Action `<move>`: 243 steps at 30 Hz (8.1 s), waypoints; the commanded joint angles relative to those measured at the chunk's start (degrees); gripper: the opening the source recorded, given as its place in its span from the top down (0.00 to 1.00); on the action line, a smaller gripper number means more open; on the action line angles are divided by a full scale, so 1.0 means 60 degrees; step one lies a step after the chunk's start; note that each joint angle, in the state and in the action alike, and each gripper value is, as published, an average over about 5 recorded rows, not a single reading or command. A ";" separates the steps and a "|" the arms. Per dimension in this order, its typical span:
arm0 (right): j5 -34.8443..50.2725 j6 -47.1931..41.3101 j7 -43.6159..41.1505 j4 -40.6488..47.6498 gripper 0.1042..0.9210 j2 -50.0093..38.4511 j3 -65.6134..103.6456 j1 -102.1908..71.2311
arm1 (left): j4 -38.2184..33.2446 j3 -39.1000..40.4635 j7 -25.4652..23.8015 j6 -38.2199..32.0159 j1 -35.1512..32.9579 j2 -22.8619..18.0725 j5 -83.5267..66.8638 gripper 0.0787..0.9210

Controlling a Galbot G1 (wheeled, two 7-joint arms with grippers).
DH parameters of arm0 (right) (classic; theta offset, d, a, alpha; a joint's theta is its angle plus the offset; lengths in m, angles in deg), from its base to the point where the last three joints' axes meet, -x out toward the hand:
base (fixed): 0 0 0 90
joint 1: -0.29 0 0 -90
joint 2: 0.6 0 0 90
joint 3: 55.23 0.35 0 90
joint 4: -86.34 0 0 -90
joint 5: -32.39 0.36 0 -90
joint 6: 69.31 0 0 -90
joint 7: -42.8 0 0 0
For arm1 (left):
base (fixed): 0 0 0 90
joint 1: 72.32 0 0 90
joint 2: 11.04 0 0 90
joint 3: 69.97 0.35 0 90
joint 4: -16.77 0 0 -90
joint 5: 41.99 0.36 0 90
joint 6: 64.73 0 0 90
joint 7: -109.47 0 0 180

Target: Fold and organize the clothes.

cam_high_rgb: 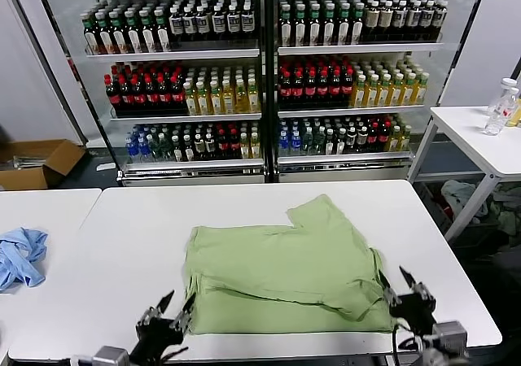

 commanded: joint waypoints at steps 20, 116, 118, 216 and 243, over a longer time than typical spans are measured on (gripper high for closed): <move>0.1442 -0.1298 -0.0127 0.9504 0.12 0.1526 -0.4473 0.9373 | 0.8948 0.3527 0.0703 0.1056 0.9449 -0.0860 -0.0794 0.12; -0.1076 -0.0227 -0.0988 -0.0436 0.13 0.0724 0.0040 -0.0763 | 0.3876 0.1537 0.1556 0.0527 0.2214 -0.2138 0.1750 0.45; -0.1044 -0.0205 -0.0990 -0.0453 0.13 0.0699 0.0078 -0.0764 | 0.3810 0.1449 0.1419 0.0539 0.2177 -0.2092 0.1427 0.53; -0.0502 0.0042 -0.0974 -0.0402 0.12 0.0578 0.0314 -0.0170 | 0.5092 -0.0075 -0.0980 0.0634 0.3851 -0.1526 -0.6547 0.60; -0.0346 0.0089 -0.0961 -0.0490 0.12 0.0588 0.0137 0.0165 | 0.1602 -0.4396 -0.1502 0.1045 0.3422 0.2055 -0.2721 0.96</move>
